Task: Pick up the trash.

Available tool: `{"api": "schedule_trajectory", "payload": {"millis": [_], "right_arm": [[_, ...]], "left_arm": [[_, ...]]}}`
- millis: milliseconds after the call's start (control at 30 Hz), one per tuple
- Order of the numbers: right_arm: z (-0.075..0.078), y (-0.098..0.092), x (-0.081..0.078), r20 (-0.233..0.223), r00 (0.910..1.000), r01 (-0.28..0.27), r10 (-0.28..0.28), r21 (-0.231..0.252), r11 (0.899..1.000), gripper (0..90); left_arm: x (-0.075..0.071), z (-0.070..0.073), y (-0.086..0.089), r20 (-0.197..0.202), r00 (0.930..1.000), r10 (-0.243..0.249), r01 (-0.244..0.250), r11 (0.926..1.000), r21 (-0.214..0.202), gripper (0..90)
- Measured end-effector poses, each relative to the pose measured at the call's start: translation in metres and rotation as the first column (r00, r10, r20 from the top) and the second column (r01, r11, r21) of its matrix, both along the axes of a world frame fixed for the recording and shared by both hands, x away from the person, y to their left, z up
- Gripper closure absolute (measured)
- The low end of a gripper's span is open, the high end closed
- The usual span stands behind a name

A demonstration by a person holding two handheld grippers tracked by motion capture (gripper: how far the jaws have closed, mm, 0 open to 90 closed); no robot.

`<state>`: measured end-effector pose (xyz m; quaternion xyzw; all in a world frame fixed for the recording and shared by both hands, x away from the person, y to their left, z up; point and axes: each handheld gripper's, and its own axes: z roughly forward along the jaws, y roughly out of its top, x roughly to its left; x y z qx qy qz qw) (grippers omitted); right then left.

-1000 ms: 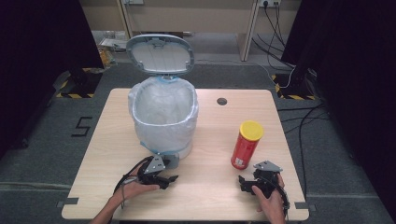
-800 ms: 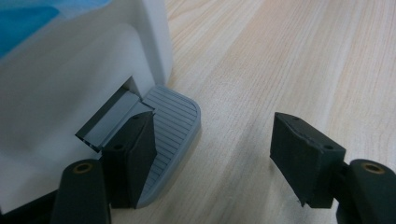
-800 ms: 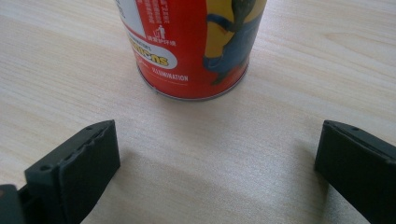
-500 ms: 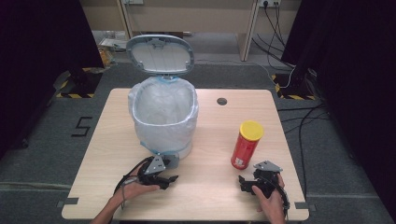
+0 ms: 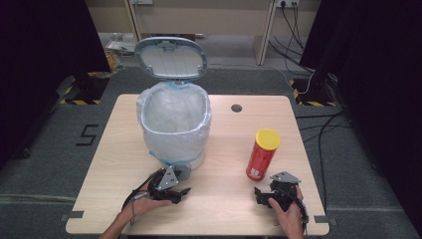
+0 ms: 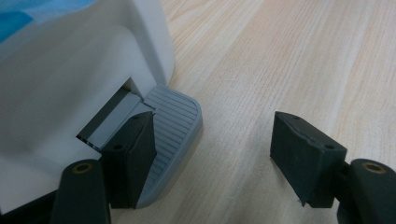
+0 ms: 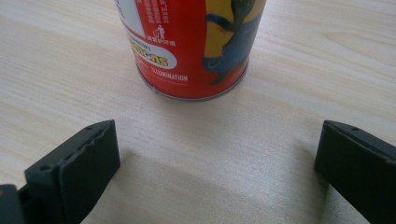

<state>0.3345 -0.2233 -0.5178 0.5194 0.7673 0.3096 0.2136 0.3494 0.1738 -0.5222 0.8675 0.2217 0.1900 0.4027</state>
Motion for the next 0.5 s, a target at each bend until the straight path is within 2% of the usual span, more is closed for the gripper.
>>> {"api": "schedule_trajectory", "payload": {"millis": [133,167,200,233,267,300,333,400,433,467,500], "right_arm": [[0.000,0.000,0.000,0.001,1.0000,0.001,-0.001,-0.001,1.000,0.6],[0.000,0.000,-0.001,0.010,0.9999,-0.006,0.006,0.001,1.000,5.8],[0.000,0.000,-0.001,0.010,0.9999,-0.006,0.006,0.001,1.000,5.8],[0.001,0.000,-0.002,0.023,0.9996,-0.016,0.016,0.004,1.000,11.8],[0.002,-0.001,-0.004,0.046,0.9988,-0.020,0.020,0.011,1.000,22.5],[0.003,0.000,-0.005,0.066,0.9976,-0.024,0.023,0.011,1.000,22.5],[0.004,0.000,-0.007,0.094,0.9950,-0.035,0.033,0.013,0.999,9.6],[0.004,0.001,-0.007,0.102,0.9941,-0.038,0.036,0.023,0.999,12.1],[0.006,0.001,-0.008,0.117,0.9921,-0.049,0.045,0.032,0.998,19.5],[0.008,0.002,-0.009,0.134,0.9896,-0.056,0.051,0.034,0.998,19.6],[0.010,0.003,-0.010,0.149,0.9873,-0.059,0.054,0.034,0.998,13.9]], "left_arm": [[0.000,0.000,0.000,-0.002,1.0000,-0.005,0.005,1.0000,0.000,30.4],[0.000,0.000,0.000,-0.003,1.0000,-0.007,0.007,1.0000,0.000,30.4],[0.000,0.000,0.001,-0.003,1.0000,-0.008,0.008,1.0000,0.000,30.4],[0.000,0.000,0.001,-0.003,1.0000,-0.008,0.008,1.0000,-0.001,30.4],[0.000,0.000,0.001,-0.003,1.0000,-0.008,0.008,1.0000,0.000,30.4],[0.001,0.000,0.001,-0.003,1.0000,-0.009,0.009,1.0000,0.000,30.4],[0.000,0.000,0.001,-0.003,1.0000,-0.009,0.009,1.0000,0.000,30.4],[0.000,0.000,0.001,-0.001,1.0000,-0.007,0.007,1.0000,0.000,30.4],[0.000,0.000,0.001,-0.002,1.0000,-0.008,0.008,1.0000,-0.001,30.4],[0.000,0.000,0.001,-0.001,1.0000,-0.007,0.007,1.0000,0.000,30.4],[0.000,0.000,0.001,-0.001,1.0000,-0.007,0.007,1.0000,0.000,30.3]]}}
